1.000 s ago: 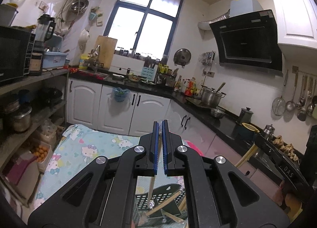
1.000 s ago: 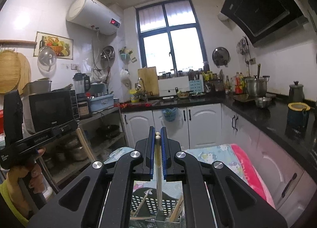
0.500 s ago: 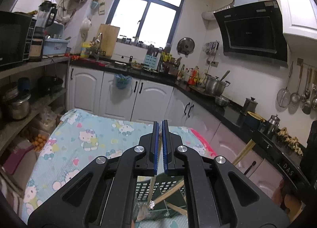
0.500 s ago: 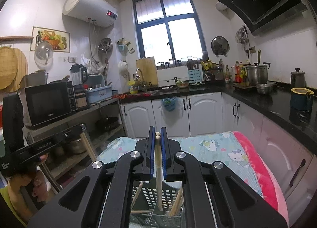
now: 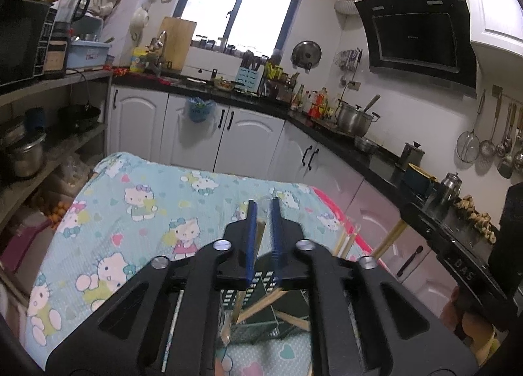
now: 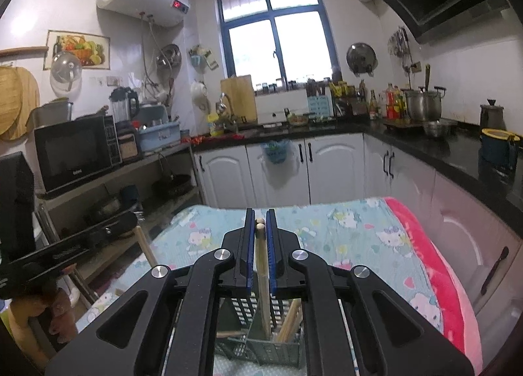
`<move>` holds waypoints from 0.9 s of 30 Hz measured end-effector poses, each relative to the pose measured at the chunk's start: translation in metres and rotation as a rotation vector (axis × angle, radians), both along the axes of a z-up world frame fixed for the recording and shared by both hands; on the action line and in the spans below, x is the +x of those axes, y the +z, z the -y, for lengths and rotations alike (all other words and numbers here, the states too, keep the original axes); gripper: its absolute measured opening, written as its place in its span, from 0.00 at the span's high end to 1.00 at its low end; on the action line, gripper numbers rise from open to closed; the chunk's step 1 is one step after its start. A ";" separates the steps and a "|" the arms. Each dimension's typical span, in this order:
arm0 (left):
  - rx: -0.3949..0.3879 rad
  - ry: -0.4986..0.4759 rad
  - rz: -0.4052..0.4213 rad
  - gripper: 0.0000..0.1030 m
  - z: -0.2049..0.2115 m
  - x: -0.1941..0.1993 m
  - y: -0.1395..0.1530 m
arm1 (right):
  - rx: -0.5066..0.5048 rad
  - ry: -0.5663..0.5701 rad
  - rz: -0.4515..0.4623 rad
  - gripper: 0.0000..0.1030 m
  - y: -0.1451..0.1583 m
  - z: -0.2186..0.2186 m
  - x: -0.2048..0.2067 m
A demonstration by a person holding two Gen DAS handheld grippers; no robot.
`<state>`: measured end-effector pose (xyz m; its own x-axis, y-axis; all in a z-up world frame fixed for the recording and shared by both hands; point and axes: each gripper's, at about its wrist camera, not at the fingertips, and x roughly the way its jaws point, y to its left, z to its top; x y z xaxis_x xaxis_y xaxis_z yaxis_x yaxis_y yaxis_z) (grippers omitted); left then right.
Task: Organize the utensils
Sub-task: 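Lower the chopstick into a caddy slot and open the left tool, then move the open left tool back over the loose chopsticks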
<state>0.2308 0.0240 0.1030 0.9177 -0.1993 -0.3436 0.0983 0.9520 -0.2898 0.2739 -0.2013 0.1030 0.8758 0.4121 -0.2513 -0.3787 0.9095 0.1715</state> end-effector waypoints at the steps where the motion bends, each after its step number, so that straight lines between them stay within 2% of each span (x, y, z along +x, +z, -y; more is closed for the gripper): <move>1: -0.002 0.002 -0.004 0.77 -0.001 -0.002 -0.001 | 0.002 -0.002 -0.006 0.73 -0.002 0.001 0.000; 2: -0.006 0.001 -0.007 0.69 -0.002 -0.003 -0.002 | 0.006 -0.004 -0.012 0.70 -0.003 0.002 0.000; 4: -0.017 0.005 -0.012 0.65 -0.005 -0.006 -0.003 | 0.020 -0.003 -0.029 0.65 -0.006 0.006 -0.001; 6: -0.032 0.007 -0.020 0.58 -0.008 -0.008 -0.003 | 0.032 -0.005 -0.035 0.58 -0.007 0.009 -0.002; 7: -0.044 0.007 -0.021 0.51 -0.010 -0.011 -0.003 | 0.040 -0.007 -0.034 0.56 -0.007 0.011 -0.004; 8: -0.052 0.008 -0.020 0.44 -0.012 -0.013 -0.002 | 0.042 -0.008 -0.034 0.55 -0.006 0.012 -0.005; 12: -0.078 0.008 -0.010 0.27 -0.018 -0.022 0.001 | 0.044 -0.018 -0.035 0.48 -0.005 0.016 -0.012; 14: -0.096 0.007 -0.004 0.16 -0.021 -0.026 0.003 | 0.048 -0.021 -0.034 0.44 -0.004 0.019 -0.016; 16: -0.110 0.007 -0.001 0.10 -0.025 -0.031 0.004 | 0.049 -0.022 -0.033 0.41 -0.004 0.021 -0.019; 20: -0.114 0.015 0.006 0.10 -0.030 -0.041 0.003 | 0.056 -0.024 -0.022 0.35 -0.002 0.025 -0.028; 27: -0.130 0.010 -0.018 0.10 -0.034 -0.055 -0.005 | 0.029 -0.014 -0.021 0.33 -0.002 0.026 -0.044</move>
